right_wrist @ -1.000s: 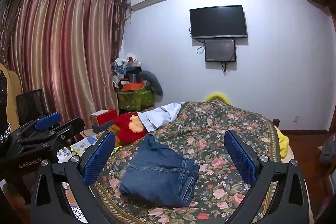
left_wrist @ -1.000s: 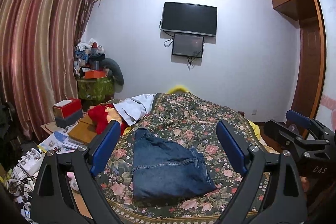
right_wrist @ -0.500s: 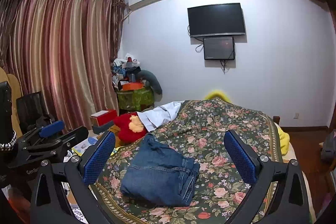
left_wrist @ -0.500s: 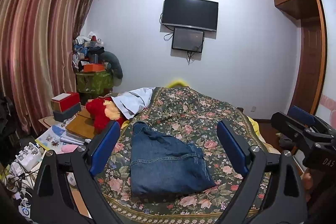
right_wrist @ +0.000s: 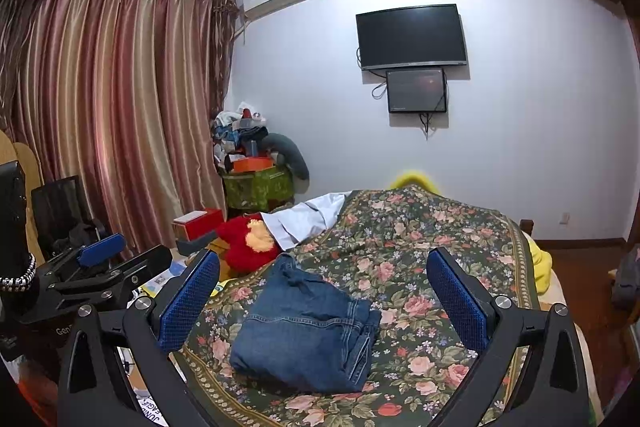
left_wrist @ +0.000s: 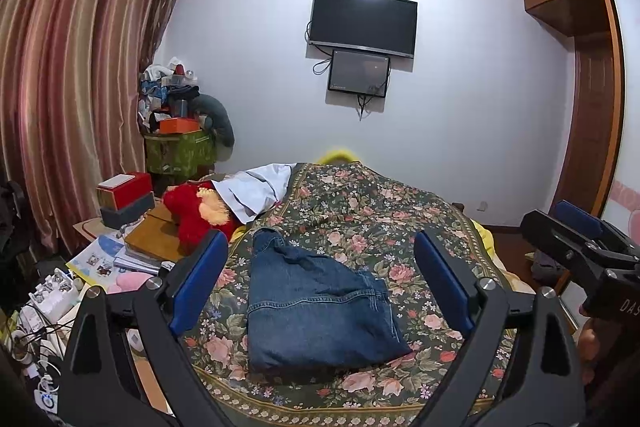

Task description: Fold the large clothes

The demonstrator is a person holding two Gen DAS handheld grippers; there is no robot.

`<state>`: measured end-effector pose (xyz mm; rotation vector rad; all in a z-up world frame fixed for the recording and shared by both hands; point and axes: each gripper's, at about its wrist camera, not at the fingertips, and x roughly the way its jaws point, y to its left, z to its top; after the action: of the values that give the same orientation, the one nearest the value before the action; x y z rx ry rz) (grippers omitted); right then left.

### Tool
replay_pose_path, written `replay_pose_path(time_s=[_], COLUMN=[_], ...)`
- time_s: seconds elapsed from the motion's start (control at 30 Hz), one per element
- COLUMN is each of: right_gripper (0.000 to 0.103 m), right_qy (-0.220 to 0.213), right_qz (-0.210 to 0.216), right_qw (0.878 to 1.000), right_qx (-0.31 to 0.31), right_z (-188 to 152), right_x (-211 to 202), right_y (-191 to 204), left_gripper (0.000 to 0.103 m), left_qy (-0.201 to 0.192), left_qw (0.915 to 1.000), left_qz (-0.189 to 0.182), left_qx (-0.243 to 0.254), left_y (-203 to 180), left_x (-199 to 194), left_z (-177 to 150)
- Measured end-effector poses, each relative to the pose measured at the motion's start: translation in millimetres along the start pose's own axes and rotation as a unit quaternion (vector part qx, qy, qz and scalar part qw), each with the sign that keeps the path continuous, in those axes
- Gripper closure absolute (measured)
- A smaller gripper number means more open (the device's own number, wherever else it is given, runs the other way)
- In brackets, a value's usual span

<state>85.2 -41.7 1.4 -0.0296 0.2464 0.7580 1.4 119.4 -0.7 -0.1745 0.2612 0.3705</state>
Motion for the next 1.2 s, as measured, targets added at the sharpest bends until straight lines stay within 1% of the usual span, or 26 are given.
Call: replay_pose_path(time_s=[0.4,0.67,1.2], right_gripper=[0.0,0.0,0.0], right_qy=[0.0,-0.004,-0.001], right_qz=[0.0,-0.003,-0.007], right_qw=[1.0,1.0,1.0], right_qx=[0.001,0.007,0.011], right_z=[0.3,0.7,1.1], right_x=[-0.6,-2.0,-0.6], right_y=[-1.1,0.3,6.4], left_gripper=[0.008,0.008,0.008], left_qy=[-0.001,0.002,0.008], left_qw=[1.0,0.9999,0.9992], left_qz=[-0.003,-0.014,-0.029], left_qx=[0.003,0.004,0.025], left_y=[-1.7,-0.8,-6.0], left_x=[3.0,5.6,6.1], left_z=[0.4,2.3,0.5])
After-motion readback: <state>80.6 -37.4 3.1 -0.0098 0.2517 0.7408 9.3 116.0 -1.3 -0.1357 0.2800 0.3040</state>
